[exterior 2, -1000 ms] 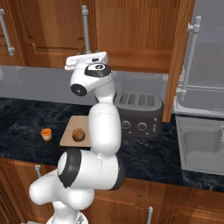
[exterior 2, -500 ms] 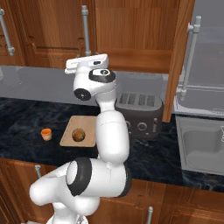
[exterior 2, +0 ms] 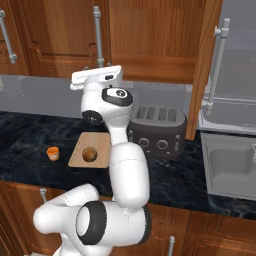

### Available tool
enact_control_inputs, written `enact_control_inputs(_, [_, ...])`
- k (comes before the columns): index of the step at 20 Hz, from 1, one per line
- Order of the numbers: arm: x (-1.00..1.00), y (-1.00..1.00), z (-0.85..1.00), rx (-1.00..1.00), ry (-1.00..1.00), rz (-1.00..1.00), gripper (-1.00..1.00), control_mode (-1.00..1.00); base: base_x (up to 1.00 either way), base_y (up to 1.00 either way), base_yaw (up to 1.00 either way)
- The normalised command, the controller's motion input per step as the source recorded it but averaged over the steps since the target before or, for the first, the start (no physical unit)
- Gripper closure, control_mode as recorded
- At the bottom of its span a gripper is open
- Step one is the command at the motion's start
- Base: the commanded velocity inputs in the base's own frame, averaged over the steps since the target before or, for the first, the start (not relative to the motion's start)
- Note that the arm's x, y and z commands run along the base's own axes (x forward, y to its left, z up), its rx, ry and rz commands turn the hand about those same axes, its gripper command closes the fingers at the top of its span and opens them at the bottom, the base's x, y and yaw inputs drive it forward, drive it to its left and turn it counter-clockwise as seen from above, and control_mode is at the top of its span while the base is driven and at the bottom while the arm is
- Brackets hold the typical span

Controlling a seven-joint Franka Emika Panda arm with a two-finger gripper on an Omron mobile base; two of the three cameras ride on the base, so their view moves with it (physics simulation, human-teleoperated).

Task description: Pick the bread, place it on the cutting board, pick the jam, place it on the counter, and close the cabinet.

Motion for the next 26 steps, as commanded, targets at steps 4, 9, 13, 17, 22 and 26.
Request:
enact_control_inputs(4, [-0.42,-0.15,0.26,0.0,0.0,0.0,-1.0,-1.0,0.0,0.0,0.0])
enact_control_inputs(9, [-0.42,-0.11,0.37,0.0,0.0,0.0,-1.0,-1.0,0.0,0.0,0.0])
enact_control_inputs(13, [-0.46,-0.11,0.41,0.0,0.0,0.0,-1.0,-1.0,0.0,0.0,0.0])
enact_control_inputs(17, [-0.46,-0.12,0.39,0.0,0.02,0.0,-1.0,-1.0,0.0,0.0,0.0])
enact_control_inputs(22, [-0.39,-0.11,0.39,0.0,0.05,0.0,-1.0,-1.0,0.0,0.0,0.0])
enact_control_inputs(26, [-0.37,-0.13,0.33,0.0,0.05,0.0,-1.0,-1.0,0.0,0.0,0.0])
